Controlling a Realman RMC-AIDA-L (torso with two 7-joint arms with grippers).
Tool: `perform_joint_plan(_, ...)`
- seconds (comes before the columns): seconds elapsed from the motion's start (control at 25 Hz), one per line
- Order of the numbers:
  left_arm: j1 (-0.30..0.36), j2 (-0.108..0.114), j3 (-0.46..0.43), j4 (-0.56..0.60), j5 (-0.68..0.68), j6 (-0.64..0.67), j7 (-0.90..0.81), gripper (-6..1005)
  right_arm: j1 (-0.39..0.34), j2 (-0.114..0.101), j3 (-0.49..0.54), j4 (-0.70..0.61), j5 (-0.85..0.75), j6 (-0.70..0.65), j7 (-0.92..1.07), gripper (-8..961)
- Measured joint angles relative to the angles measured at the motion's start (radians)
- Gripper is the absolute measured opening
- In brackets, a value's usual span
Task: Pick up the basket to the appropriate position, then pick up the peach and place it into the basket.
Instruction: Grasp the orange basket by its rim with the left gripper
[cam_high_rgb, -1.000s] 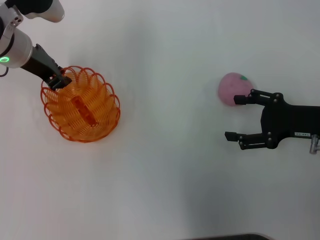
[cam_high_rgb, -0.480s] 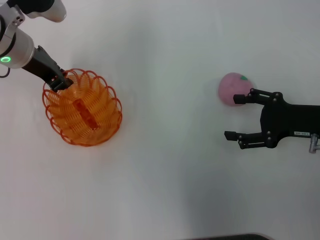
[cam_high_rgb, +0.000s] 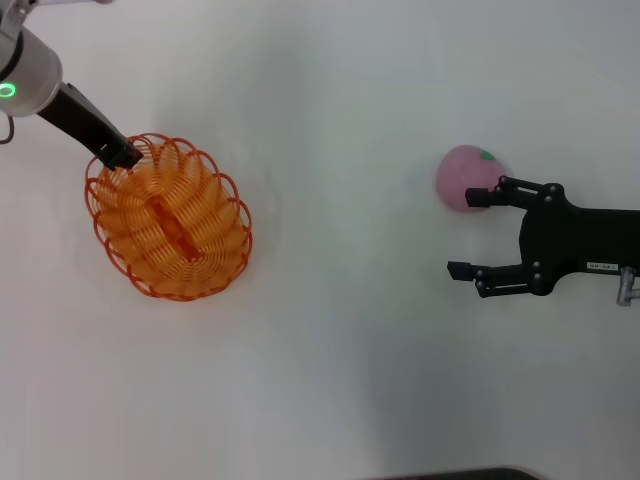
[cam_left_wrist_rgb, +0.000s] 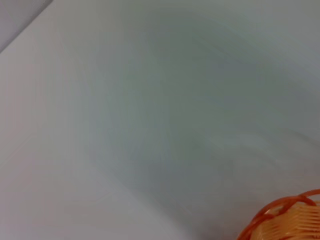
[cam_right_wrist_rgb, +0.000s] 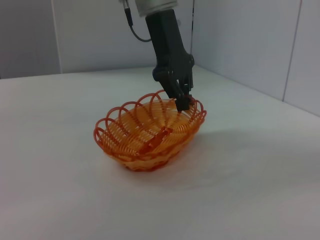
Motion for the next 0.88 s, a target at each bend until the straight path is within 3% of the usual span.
perform_joint_plan(0.4,-0.041,0.033,-0.03,-0.028,0.0,0.09,-0.127,116,0.003,0.001,0.0,0.002,0.0,-0.002,0.0,946)
perform_joint_plan(0.68,-0.071,0.074,-0.2,-0.068,-0.008,0.208,-0.178,100,0.003,0.002,0.0,0.002,-0.001,-0.008,0.008,947)
perform_joint_plan(0.88,-0.064,0.082,-0.27,-0.069,-0.009,0.248,-0.201,78,0.0,0.002,0.0,0.002,-0.002,-0.01,0.011,946)
